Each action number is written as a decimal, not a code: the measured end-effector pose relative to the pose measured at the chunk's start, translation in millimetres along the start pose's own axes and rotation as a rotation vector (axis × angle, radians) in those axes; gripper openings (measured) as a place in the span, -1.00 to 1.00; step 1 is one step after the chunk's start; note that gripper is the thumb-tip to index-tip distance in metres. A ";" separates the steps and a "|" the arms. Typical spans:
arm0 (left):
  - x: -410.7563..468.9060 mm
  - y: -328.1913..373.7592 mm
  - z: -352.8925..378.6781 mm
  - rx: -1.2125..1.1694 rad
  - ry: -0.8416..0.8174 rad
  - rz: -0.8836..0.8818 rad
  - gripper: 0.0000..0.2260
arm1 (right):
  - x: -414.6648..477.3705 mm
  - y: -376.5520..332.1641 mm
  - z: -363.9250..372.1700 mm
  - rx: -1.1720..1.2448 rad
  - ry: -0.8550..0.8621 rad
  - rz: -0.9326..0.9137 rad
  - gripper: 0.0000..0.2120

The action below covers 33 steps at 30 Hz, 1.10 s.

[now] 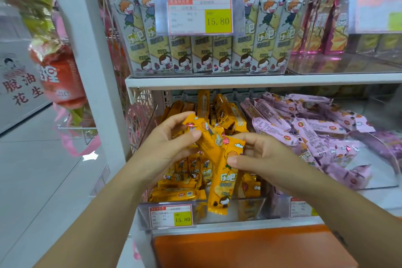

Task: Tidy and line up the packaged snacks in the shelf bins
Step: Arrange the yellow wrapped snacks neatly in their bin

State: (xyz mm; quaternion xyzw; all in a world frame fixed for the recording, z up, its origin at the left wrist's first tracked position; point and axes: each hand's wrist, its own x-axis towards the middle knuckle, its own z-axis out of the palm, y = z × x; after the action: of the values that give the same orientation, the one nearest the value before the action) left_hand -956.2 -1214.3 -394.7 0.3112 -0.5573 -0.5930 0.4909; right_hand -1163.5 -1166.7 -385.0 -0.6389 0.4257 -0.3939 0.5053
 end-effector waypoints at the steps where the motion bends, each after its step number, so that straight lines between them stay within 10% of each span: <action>1: -0.9 -0.1 1.7 0.066 0.042 -0.015 -0.61 | 1.5 2.1 1.2 -0.069 0.044 -0.039 -0.74; 10: 5.6 -9.0 7.0 0.562 0.188 0.148 -0.84 | 6.9 8.2 -11.4 -0.607 0.096 -0.167 -0.69; 19: 7.4 -45.3 31.9 1.008 -0.177 0.048 -0.74 | -3.2 16.0 -10.9 -1.126 0.027 -0.207 -0.72; 33: 12.8 -62.0 27.4 0.891 -0.409 -0.178 -0.69 | -12.4 21.6 -12.0 -1.314 -0.112 -0.127 -0.76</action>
State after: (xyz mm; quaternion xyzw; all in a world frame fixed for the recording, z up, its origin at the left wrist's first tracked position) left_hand -1000.0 -1222.8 -447.3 0.4145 -0.8125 -0.3859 0.1384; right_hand -1181.9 -1161.4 -404.9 -0.8578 0.5117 -0.0476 0.0078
